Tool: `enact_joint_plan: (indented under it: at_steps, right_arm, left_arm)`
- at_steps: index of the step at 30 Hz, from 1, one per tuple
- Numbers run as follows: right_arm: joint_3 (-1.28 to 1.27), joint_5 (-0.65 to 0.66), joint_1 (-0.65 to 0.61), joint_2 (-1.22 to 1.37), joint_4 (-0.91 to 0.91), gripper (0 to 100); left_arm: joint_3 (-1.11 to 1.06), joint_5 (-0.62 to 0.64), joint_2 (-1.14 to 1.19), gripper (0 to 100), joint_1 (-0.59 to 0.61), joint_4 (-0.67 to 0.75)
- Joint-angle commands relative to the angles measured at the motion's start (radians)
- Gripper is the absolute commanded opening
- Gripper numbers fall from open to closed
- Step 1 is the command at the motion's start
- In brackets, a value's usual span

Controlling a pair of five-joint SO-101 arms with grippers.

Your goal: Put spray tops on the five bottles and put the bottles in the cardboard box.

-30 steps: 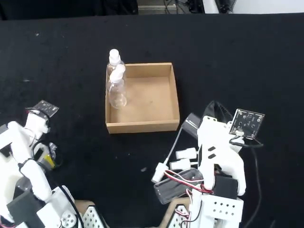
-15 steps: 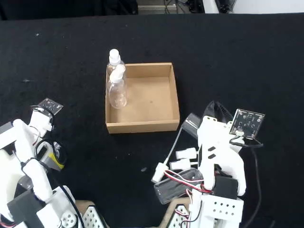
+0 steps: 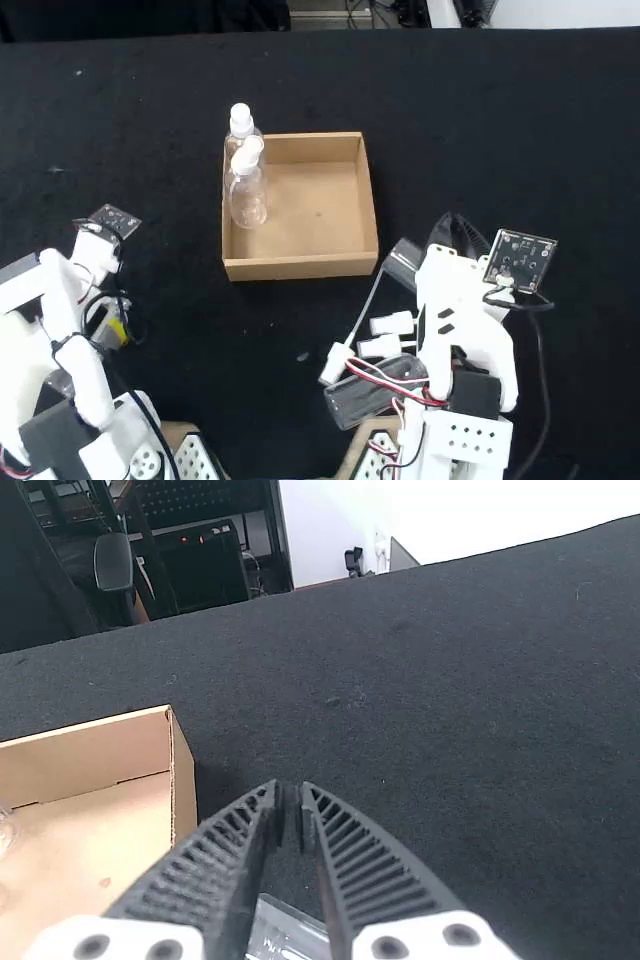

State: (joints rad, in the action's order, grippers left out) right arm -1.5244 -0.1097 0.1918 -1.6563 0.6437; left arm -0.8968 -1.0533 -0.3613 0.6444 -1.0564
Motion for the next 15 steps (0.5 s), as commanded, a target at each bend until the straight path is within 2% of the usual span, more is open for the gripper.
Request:
enact_joint_plan:
  at_steps: [1, 5, 7, 10, 15]
  right_arm:
    - [0.076, 0.034, -0.015, -0.019, 0.002, 1.2]
    - [0.120, 0.080, -0.025, -0.018, 0.031, 1.2]
    - [0.145, 0.097, -0.074, -0.010, 0.049, 1.2]
    - [0.183, 0.189, -0.170, -0.010, 0.091, 1.2]
    - [0.272, 0.354, -0.299, -0.010, 0.218, 1.2]
  left_arm:
    - [0.033, 0.152, -0.046, 3, -0.061, 0.002]
    - [0.035, 0.279, -0.170, 3, -0.119, 0.002]
    - [0.021, 0.390, -0.253, 3, -0.166, 0.006]
    - [-0.002, 0.546, -0.377, 3, -0.220, 0.011]
    - [-0.024, 0.743, -0.499, 3, -0.240, -0.006]
